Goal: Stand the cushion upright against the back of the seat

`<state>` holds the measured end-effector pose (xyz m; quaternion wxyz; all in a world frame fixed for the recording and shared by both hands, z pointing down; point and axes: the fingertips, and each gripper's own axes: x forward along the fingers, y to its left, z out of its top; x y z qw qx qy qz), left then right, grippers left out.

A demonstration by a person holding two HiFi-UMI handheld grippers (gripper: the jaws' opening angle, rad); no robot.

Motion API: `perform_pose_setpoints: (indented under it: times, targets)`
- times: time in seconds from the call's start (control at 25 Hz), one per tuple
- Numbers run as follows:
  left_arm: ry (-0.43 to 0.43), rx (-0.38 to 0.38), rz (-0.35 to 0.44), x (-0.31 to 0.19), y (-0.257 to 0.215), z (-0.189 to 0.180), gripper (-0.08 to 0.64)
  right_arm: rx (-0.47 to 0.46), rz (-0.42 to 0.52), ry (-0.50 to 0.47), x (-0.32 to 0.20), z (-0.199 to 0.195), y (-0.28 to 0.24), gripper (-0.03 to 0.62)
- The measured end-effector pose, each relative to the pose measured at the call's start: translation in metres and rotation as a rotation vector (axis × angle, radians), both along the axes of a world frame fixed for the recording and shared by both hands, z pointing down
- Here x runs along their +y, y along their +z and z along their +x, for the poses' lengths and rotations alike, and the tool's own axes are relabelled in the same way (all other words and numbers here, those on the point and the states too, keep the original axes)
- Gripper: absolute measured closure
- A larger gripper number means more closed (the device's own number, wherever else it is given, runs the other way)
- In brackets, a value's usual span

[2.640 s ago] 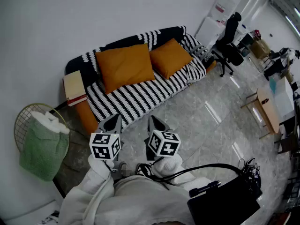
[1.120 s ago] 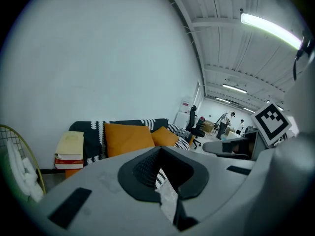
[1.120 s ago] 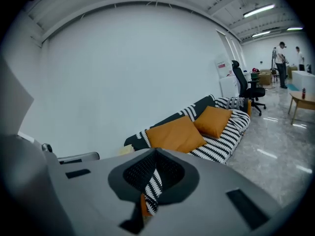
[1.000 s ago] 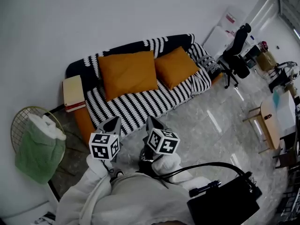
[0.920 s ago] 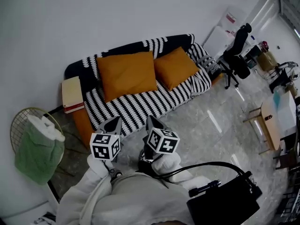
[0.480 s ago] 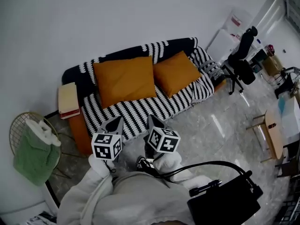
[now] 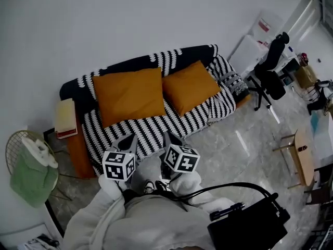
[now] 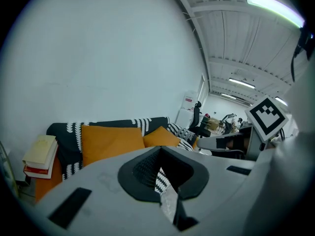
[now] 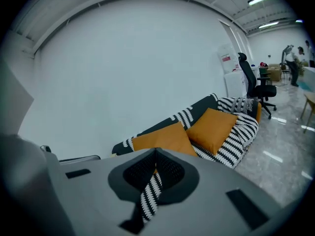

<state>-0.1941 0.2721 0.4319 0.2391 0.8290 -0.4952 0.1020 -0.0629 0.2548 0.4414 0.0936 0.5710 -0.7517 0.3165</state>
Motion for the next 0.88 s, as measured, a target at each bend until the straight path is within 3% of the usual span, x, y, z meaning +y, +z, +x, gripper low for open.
perform_pose_setpoints:
  times: [0.4,0.68,0.88]
  targets:
    - [0.043,-0.031,-0.045,-0.032,0.013,0.048,0.554,-0.036,-0.056,0.087,-0.026,0.066,0.02,0.531]
    - [0.129,-0.044,-0.047,-0.057,0.019,0.083,0.554,-0.056,-0.075,0.156,-0.045,0.098,0.031,0.531]
    - [0.162,-0.006,-0.035,-0.098,0.021,0.118,0.554,-0.029,-0.089,0.178,-0.07,0.128,0.035,0.531]
